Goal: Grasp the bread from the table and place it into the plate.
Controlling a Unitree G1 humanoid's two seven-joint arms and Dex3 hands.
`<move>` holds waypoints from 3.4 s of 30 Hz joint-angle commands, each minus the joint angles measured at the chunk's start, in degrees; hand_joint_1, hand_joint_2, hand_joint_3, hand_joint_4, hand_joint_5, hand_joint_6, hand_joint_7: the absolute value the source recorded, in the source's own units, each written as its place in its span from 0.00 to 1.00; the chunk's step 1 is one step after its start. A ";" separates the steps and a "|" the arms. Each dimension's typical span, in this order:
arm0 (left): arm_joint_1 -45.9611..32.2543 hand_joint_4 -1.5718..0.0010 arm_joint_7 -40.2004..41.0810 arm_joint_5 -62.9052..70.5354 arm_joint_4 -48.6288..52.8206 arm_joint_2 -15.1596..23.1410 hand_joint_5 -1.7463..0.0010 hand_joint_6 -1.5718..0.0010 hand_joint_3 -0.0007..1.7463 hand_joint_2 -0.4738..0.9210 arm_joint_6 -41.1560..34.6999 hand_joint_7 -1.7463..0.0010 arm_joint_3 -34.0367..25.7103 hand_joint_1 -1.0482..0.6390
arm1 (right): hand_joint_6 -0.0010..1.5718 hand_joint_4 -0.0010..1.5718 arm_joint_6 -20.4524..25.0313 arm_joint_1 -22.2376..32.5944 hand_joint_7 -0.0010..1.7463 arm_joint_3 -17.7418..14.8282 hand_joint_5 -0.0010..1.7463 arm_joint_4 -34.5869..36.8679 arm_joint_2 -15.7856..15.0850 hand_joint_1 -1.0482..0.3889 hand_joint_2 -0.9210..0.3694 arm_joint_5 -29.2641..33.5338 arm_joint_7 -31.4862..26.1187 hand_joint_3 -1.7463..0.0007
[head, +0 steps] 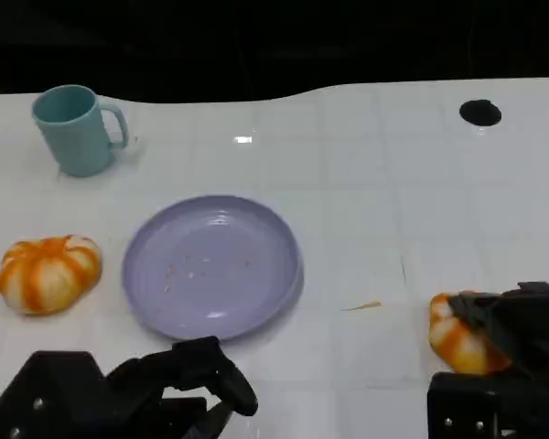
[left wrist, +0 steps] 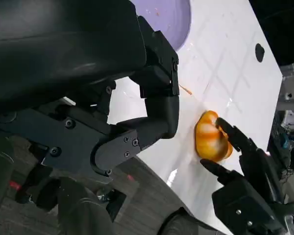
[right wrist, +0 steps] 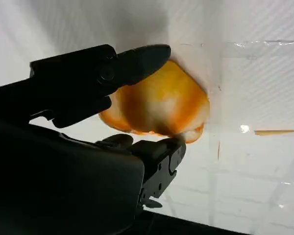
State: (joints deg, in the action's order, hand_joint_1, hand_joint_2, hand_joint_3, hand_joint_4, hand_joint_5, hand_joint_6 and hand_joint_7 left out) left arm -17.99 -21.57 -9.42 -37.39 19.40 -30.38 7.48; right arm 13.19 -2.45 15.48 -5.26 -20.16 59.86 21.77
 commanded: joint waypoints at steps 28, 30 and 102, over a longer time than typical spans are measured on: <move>-0.64 0.55 0.66 -0.06 -1.23 -0.16 0.00 0.64 0.45 0.90 -0.67 0.07 -0.02 0.39 | 0.51 0.60 -19.19 -10.20 0.87 1.13 1.00 26.19 1.61 0.63 0.43 -14.67 -42.03 0.37; -0.56 0.55 0.61 0.07 -1.04 -0.12 0.00 0.64 0.45 0.90 -0.56 0.07 0.06 0.39 | 0.49 0.60 -19.23 -10.28 0.88 1.17 1.00 25.27 1.70 0.63 0.41 -14.71 -42.03 0.39; -0.59 0.53 2.11 4.52 -1.82 -0.94 0.00 0.63 0.57 0.82 1.34 0.04 5.24 0.38 | 0.09 0.03 -5.49 -29.15 0.01 14.94 0.11 24.67 21.97 0.25 0.00 -26.80 -6.04 0.81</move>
State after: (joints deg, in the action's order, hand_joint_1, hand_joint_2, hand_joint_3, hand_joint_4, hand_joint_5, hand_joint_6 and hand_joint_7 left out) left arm -18.72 -19.52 -4.92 -39.40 17.74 -29.58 13.49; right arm 6.91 -33.69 31.30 23.76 3.67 34.09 14.65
